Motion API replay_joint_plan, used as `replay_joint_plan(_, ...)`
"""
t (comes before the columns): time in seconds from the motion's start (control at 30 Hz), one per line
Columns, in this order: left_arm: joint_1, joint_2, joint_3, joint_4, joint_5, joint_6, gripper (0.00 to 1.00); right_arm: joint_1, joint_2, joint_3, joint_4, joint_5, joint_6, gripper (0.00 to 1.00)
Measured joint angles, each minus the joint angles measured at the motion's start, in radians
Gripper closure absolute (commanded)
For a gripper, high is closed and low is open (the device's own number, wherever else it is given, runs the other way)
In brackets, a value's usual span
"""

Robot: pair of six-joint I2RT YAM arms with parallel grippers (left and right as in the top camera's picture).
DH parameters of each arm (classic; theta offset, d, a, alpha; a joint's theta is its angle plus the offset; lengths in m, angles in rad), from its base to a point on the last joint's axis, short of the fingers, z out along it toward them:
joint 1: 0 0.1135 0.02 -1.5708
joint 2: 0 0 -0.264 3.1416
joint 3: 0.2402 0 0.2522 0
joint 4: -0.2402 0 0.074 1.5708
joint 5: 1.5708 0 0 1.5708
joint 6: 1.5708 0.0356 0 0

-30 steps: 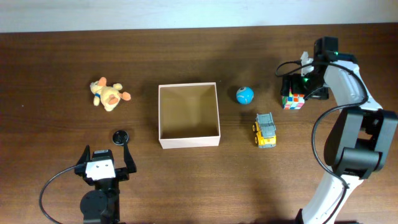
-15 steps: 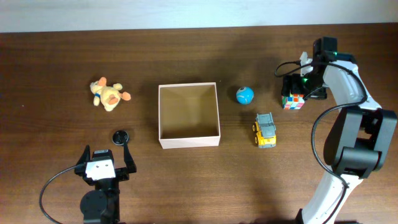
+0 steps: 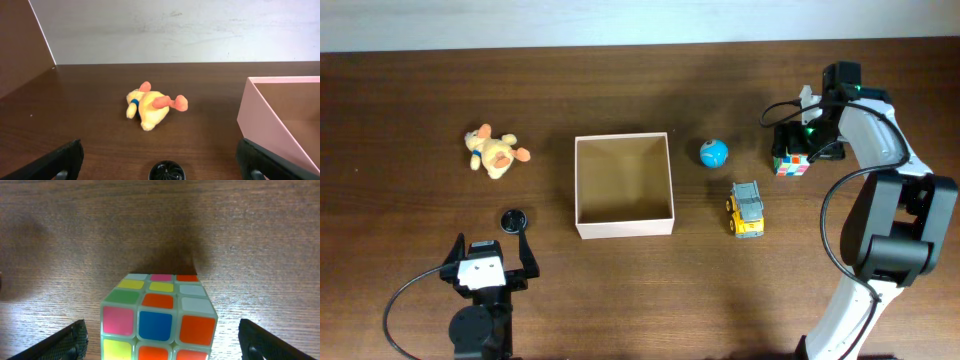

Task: Pack container
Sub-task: 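Lower the right gripper and grasp the Rubik's cube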

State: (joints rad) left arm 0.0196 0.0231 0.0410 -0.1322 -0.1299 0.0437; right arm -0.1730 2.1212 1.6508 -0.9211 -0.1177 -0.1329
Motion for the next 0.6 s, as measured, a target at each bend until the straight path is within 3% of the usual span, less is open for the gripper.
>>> replay_joint_plan(0.6,0.0,0.0,0.0,0.0,0.0,0.0,0.01,0.0,0.001,-0.002,0.0,0.0,-0.061,0.09)
